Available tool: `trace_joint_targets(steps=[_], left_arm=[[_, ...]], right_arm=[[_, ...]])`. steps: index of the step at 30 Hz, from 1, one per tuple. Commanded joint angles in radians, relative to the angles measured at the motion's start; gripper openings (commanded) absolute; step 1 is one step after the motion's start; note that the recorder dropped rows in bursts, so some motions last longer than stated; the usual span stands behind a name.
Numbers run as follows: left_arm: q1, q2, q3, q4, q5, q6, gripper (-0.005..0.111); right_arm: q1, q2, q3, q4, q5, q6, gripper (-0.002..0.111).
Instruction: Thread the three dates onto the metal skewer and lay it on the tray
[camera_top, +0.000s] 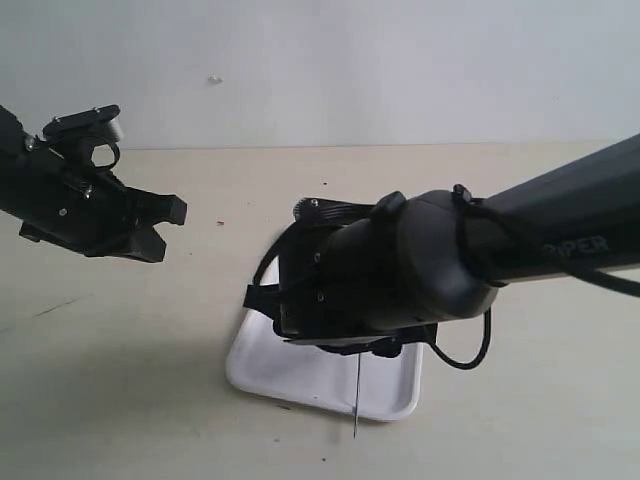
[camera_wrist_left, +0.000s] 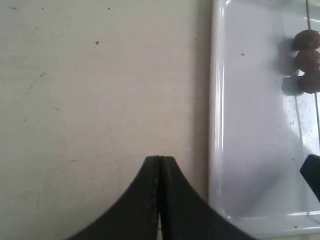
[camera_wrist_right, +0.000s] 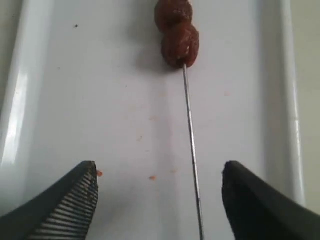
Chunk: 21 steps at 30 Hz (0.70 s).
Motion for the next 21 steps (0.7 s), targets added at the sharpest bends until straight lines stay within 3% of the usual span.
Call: trace_joint_targets(steps=[1,8,10,14,21], left_arm=[[-0.003,-0.01,0.002,-0.005,-0.005,-0.006,0.0],[-0.003,-0.007,0.005,-0.001,-0.011,-0.006,0.0],[-0.003,-0.007,0.012,-0.001,-0.013,-0.006,0.0],[-0.003,-0.024,0.014,-0.001,-0.019,-0.011,0.0],[0.043,-0.216,0.146,0.004,-0.174,-0.004,0.0]], right_arm=[[0.001,-0.073,-0.007,-0.037,0.084,-0.012,0.066],[0.001,-0.219,-0.007,-0.126,0.267,-0.075,0.057],[0.001,-0.258,-0.007,-0.133,0.29,-0.161,0.046],[0.001,-0.338,-0.003,-0.121,0.383,-0.283,0.0],[0.001,-0.628,0.175,-0.118,0.386,-0.345,0.0]])
